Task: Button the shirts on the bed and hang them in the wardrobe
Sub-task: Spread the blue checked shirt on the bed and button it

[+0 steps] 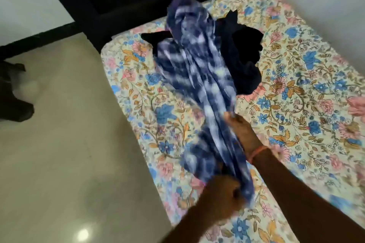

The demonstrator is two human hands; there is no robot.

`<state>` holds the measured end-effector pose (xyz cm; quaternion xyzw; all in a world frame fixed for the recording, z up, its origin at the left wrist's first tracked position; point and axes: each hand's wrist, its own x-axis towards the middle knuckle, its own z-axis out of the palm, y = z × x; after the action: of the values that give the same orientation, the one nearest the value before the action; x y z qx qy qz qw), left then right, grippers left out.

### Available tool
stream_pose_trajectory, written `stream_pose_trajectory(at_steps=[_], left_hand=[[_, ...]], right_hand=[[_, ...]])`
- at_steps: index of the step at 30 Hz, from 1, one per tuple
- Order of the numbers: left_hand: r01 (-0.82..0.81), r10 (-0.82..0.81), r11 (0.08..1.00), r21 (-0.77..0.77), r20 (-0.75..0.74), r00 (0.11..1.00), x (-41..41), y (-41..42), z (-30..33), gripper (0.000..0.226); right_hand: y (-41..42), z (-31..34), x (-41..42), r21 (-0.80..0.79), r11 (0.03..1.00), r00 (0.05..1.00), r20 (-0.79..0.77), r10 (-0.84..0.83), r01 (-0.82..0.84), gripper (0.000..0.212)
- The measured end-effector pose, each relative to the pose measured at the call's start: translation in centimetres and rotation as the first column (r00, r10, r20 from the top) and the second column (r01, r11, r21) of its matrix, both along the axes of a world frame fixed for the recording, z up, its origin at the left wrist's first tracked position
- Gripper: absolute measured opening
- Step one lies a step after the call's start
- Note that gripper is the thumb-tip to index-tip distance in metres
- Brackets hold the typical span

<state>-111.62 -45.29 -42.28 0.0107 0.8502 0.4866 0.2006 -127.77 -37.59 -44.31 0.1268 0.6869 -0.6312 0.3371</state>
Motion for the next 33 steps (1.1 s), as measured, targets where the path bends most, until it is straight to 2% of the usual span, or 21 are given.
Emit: stream_pose_trajectory(at_steps=[3,5,6,8,10,12,14,16,17,18,19,20,21,22,23,24,26,28,29,31,33], left_hand=[[0.170,-0.180,0.981,0.090,0.121,0.976,6.0,5.0,-1.2,0.030],[0.138,-0.171,0.973,0.184,0.176,0.969,8.4,5.8,-1.4,0.025],[0.049,-0.104,0.968,0.246,0.215,0.971,9.7,5.9,-1.3,0.022],[-0.239,0.150,0.923,0.301,0.289,0.945,11.8,6.0,-1.5,0.022],[-0.569,0.530,0.807,0.155,0.233,0.815,13.0,6.3,-2.5,0.024],[-0.767,0.733,0.622,0.156,0.228,0.641,13.7,7.4,-2.8,0.036],[-0.797,0.732,0.562,0.221,0.317,0.603,12.9,8.8,-2.9,0.045],[-0.785,0.750,0.608,0.119,0.237,0.618,13.2,10.9,-3.5,0.037],[-0.790,0.769,0.609,0.072,0.191,0.610,13.0,11.4,-3.9,0.025],[-0.797,0.780,0.600,0.063,0.177,0.601,13.3,11.9,-4.4,0.018],[-0.794,0.774,0.604,0.068,0.185,0.605,13.9,12.0,-5.1,0.015],[-0.781,0.761,0.617,0.098,0.180,0.623,14.4,11.9,-6.2,0.012],[-0.767,0.747,0.631,0.116,0.176,0.641,14.8,11.7,-7.2,0.009],[-0.760,0.744,0.636,0.135,0.155,0.650,15.2,11.5,-8.0,0.012],[-0.750,0.740,0.646,0.141,0.125,0.661,15.7,11.4,-8.4,0.017],[-0.738,0.733,0.661,0.134,0.094,0.674,16.1,11.4,-8.5,0.022],[-0.716,0.717,0.690,0.108,0.032,0.696,16.5,11.5,-7.9,0.034],[-0.705,0.708,0.703,0.092,0.005,0.707,16.9,11.5,-7.7,0.040],[-0.696,0.699,0.713,0.089,-0.002,0.715,16.9,11.5,-7.7,0.040],[-0.694,0.694,0.719,0.037,-0.001,0.720,17.3,11.2,-8.2,0.035],[-0.692,0.691,0.720,-0.061,-0.033,0.722,18.6,11.9,-8.0,0.024]], right_hand=[[1.9,0.2,4.3,0.177,0.980,0.990,-0.089,0.105,-0.088,0.028],[4.4,0.4,7.0,0.301,0.951,0.990,-0.099,0.104,-0.070,0.014],[6.1,0.8,9.0,0.341,0.938,0.988,-0.106,0.108,-0.066,0.018],[10.4,0.9,13.2,0.499,0.840,0.955,-0.077,0.287,-0.212,0.040],[13.8,0.9,17.1,0.625,0.648,0.853,0.056,0.519,-0.436,0.051],[15.6,1.6,19.3,0.636,0.506,0.743,0.164,0.649,-0.582,0.048],[15.1,3.1,19.2,0.681,0.522,0.767,0.090,0.636,-0.513,0.052],[14.5,5.2,20.1,0.601,0.569,0.756,0.092,0.648,-0.561,0.056],[14.4,6.5,20.1,0.522,0.507,0.670,0.182,0.720,-0.686,0.045],[14.6,6.4,20.6,0.547,0.329,0.516,0.229,0.826,-0.770,0.029],[14.8,5.9,20.3,0.587,0.226,0.452,0.271,0.850,-0.777,0.022],[14.7,4.6,19.1,0.713,0.232,0.499,0.188,0.846,-0.661,0.020],[14.3,3.4,17.4,0.825,0.358,0.598,-0.032,0.801,-0.437,0.013],[12.9,2.6,15.9,0.851,0.486,0.562,-0.305,0.768,-0.201,0.019],[10.7,2.1,14.4,0.851,0.521,0.407,-0.452,0.794,-0.070,0.046],[8.6,1.1,13.6,0.891,0.451,0.229,-0.429,0.874,-0.055,0.073],[4.2,0.6,13.5,0.987,0.158,-0.144,-0.156,0.977,-0.001,0.101],[2.1,0.3,14.7,0.995,-0.052,-0.450,0.088,0.889,0.091,0.077],[2.0,0.6,15.3,0.992,-0.042,-0.570,0.101,0.815,0.116,0.056],[2.8,1.1,16.2,0.984,0.015,-0.646,0.103,0.756,0.176,0.022],[4.6,1.5,16.5,0.968,-0.100,-0.527,0.210,0.823,0.231,0.014]])
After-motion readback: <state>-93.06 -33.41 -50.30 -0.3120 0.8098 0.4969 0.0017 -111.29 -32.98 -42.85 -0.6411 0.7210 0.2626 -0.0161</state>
